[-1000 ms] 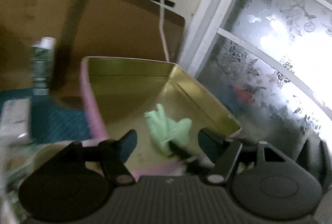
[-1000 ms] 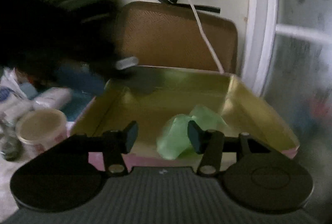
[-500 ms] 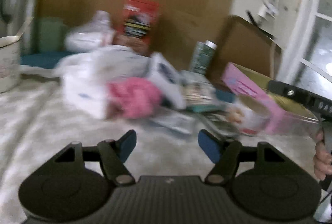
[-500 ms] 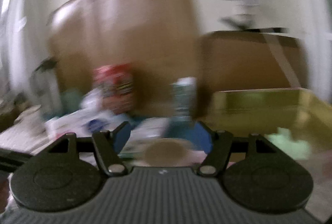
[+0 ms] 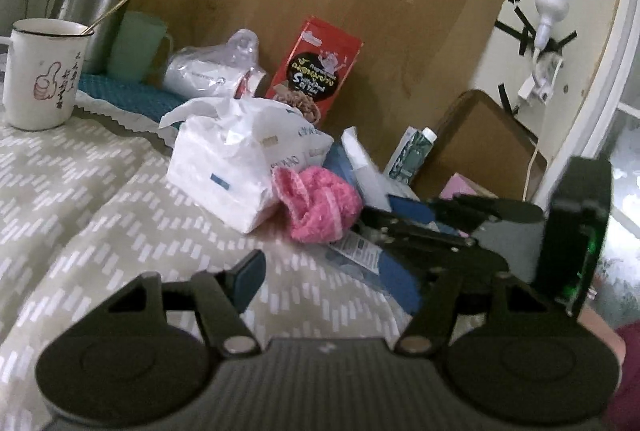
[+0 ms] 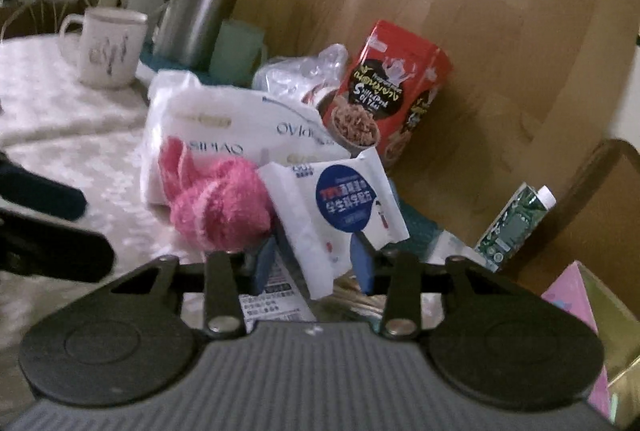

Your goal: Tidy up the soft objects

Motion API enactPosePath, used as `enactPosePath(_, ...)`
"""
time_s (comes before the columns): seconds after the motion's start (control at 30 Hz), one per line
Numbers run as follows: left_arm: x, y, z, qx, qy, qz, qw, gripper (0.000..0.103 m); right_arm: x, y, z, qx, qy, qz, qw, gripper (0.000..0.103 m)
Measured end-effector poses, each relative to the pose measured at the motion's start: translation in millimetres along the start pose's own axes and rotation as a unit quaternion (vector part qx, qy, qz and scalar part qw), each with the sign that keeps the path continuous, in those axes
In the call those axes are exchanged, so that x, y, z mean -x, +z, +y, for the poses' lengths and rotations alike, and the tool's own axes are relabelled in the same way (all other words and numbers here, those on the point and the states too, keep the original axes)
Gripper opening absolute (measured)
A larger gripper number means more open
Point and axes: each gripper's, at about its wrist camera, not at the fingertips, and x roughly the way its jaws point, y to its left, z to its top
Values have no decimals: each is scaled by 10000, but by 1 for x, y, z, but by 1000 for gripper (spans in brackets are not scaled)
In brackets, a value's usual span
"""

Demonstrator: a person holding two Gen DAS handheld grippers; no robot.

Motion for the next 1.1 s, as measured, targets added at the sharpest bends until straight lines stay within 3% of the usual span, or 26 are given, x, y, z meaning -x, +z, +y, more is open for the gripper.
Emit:
enactPosePath(0.03,2,0,2,47,-23,-44,10000,66,5,-1,-1,-36,-34,-43,10000,20)
enactPosePath(0.13,3,1,7,197,-40,-108,9997,67,36,-8,-3,-20,43,-254,9997,16)
enactPosePath(0.23,5,1,10,319,-163,-121,9993,67,82,-24,-8,-68,557,-366,9978,16)
enactPosePath(0.3,8,0,12,404,-251,-160,9987,68,113,-37,-19,-432,1061,-315,9929,16)
enactPosePath(0.33,9,-1,12,443,-286,-156,9985,68,127,-45,-30,-858,1473,-196,9852,17)
enactPosePath(0.4,9,-1,10,485,-333,-75,9982,69,146,-65,-57,-1988,2197,-48,9551,17)
enactPosePath(0.47,7,-2,2,423,-326,48,9986,69,157,-88,-80,-2920,2503,81,9230,17)
enactPosePath(0.5,5,-3,-2,418,-366,117,9984,69,160,-99,-87,-3182,2459,191,9154,19)
enactPosePath(0.57,-1,-7,-16,440,-622,350,9965,69,169,-117,-94,-3321,1729,347,9266,25)
enactPosePath(0.63,-7,-12,-35,288,-800,556,9948,72,177,-130,-98,-3253,1056,419,9388,51)
enactPosePath(0.67,-11,-14,-45,175,-838,642,9943,72,180,-135,-100,-3272,894,416,9398,54)
enactPosePath(0.77,-23,-17,-72,-180,-991,884,9910,74,191,-142,-99,-3258,871,327,9408,55)
enactPosePath(0.8,-29,-17,-80,-307,-978,969,9900,79,192,-140,-97,-3174,900,288,9436,58)
enactPosePath(0.87,-41,-19,-92,-518,-884,1083,9888,87,192,-135,-91,-2898,946,222,9521,65)
enactPosePath(0.97,-59,-25,-105,-852,-731,1334,9847,87,187,-127,-76,-2393,1079,166,9648,76)
enactPosePath(1.0,-66,-30,-109,-961,-566,1530,9819,81,183,-124,-70,-2234,1142,191,9678,78)
enactPosePath(1.03,-66,-34,-115,-1193,-472,1453,9810,69,178,-124,-66,-2137,1155,236,9698,78)
enactPosePath(1.1,-66,-41,-125,-1428,-560,1612,9749,58,165,-122,-58,-2034,1251,362,9704,77)
